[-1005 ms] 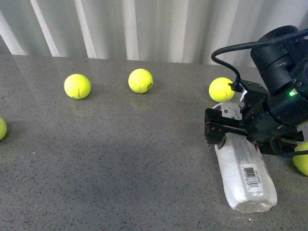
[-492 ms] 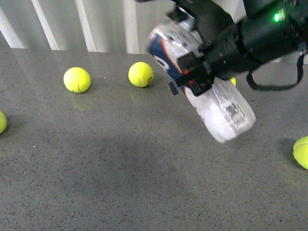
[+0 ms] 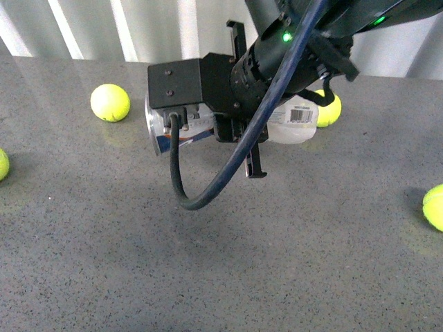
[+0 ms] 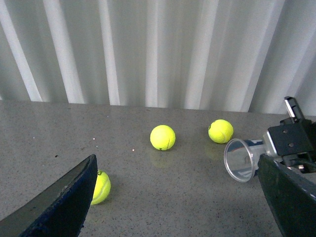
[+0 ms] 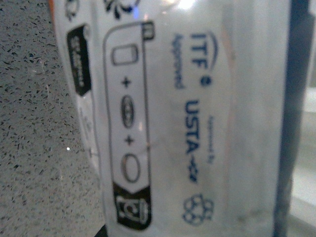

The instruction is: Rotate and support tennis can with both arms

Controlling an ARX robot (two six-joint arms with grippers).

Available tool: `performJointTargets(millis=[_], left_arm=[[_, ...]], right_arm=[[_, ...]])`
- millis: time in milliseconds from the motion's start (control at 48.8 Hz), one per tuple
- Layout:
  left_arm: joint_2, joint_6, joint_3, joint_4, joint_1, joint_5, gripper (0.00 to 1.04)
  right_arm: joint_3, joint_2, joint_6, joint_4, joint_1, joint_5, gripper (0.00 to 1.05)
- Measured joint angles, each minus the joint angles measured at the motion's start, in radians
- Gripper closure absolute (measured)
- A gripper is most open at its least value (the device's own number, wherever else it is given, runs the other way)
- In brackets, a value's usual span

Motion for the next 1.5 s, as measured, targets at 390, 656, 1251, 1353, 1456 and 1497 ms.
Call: performJointTargets(millis=[390,656,1251,1353,1456,1497], left_arm=[[0.000,0.000,0.000,0.000,0.000,0.000,0.07],[0.000,0.000,0.000,0.000,0.000,0.000,0.07],[0.000,0.000,0.000,0.000,0.000,0.000,0.07],[0.000,0.000,0.000,0.000,0.000,0.000,0.07],[0.000,0.000,0.000,0.000,0.000,0.000,0.07],[0.000,0.000,0.000,0.000,0.000,0.000,0.07]], right_arm=[[0.136,0.208,0.057,0.035,0.035,0.000,0.85],[0.150,0.226,0.118,0.025,0.031,-0.013,0.52],[0.028,0.085,0.321,0.058,0.055,-0.085,0.07],[-0.002,0.037,0.377,0.061,0.056,-0.104,0.07],[-0.003,-0.034,0.541,0.057,0.049,-0.166,0.07],[-0.008,-0.062,0.606,0.071,0.044,-0.181,0.07]])
